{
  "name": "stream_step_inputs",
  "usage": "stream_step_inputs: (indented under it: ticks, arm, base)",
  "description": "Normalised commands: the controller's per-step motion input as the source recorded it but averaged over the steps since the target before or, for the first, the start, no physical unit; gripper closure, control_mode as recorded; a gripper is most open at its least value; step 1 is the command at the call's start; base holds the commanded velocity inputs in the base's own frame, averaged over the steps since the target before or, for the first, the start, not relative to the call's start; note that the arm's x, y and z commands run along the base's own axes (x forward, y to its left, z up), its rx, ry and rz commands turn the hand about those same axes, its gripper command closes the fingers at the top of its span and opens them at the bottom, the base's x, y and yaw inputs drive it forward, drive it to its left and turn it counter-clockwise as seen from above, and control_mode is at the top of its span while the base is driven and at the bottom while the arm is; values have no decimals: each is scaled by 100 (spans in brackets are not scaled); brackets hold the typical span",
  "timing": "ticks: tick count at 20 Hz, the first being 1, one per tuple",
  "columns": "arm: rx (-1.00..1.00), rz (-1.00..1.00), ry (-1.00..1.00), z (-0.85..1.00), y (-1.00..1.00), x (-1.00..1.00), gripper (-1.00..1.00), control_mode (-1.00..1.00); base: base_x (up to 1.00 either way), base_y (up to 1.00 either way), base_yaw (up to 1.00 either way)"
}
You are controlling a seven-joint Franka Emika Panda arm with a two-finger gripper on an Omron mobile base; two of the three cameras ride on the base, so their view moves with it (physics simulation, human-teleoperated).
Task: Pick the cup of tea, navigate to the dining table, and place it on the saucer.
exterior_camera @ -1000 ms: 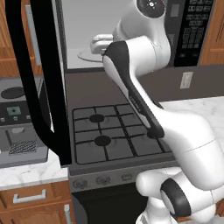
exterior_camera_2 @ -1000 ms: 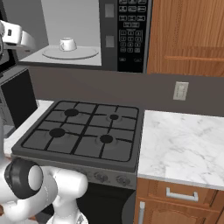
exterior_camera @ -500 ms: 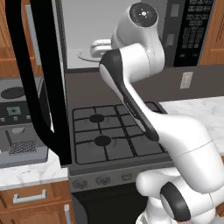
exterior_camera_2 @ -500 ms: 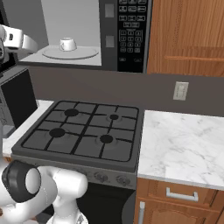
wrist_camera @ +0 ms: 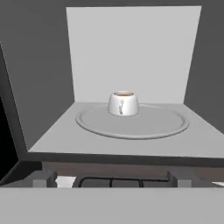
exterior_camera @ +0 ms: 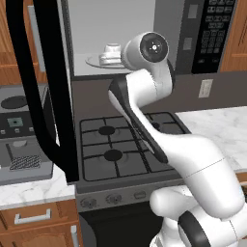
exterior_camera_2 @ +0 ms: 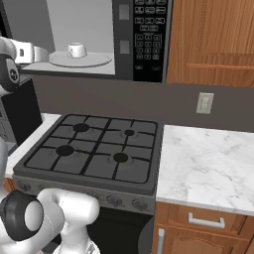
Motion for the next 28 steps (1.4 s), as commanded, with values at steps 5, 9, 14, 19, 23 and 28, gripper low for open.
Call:
stream_step_inputs:
  ticks: [5,9,14,19,23,28]
  arm:
    - [0,0,0,15,0,63,-100,-100]
    - [0,0,17,36,0,43,-100,-100]
    - [0,0,20,33,0,38,-100,-100]
    - [0,0,14,7,-1,16,-100,-100]
    - [0,0,0,-31,0,0,-100,-100]
    - [-1,0,-3,-44,0,4,-100,-100]
  base:
    - [0,0,0]
    - [0,0,0]
    - [0,0,0]
    - [0,0,0]
    - [0,0,0]
    - [0,0,0]
